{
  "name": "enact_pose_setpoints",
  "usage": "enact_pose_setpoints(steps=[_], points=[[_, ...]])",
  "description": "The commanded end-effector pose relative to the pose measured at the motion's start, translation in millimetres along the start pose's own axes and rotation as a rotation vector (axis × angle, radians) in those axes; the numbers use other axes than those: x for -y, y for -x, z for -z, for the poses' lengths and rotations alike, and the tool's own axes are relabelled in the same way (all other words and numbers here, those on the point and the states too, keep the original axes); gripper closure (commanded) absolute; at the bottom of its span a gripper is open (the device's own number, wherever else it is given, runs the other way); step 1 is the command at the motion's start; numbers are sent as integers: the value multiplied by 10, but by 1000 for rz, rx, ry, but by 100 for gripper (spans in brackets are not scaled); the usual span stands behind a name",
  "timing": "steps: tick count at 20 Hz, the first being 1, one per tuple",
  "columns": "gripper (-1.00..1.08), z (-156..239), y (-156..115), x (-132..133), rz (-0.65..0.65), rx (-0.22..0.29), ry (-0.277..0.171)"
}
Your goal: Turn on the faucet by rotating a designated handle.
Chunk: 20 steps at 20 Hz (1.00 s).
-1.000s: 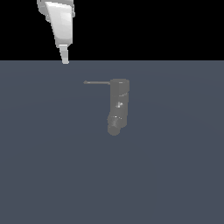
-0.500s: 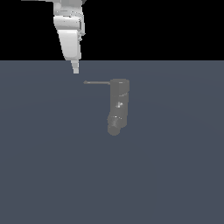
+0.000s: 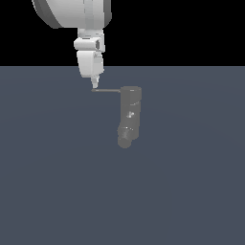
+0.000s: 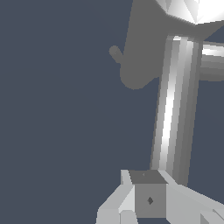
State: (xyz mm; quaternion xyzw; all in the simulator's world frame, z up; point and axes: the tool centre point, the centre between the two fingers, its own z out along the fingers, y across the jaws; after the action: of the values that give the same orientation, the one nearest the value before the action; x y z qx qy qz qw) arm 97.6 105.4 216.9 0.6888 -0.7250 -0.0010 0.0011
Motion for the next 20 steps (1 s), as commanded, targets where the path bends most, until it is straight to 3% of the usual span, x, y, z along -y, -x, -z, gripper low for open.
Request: enact_pose_setpoints(steps=[1,10,20], points=[[108,-59,-61,106,-45,-1,-2],[108,-154,-178,271,-119,-1,-3],[108,-156,-168,148,-120,-1,-3]])
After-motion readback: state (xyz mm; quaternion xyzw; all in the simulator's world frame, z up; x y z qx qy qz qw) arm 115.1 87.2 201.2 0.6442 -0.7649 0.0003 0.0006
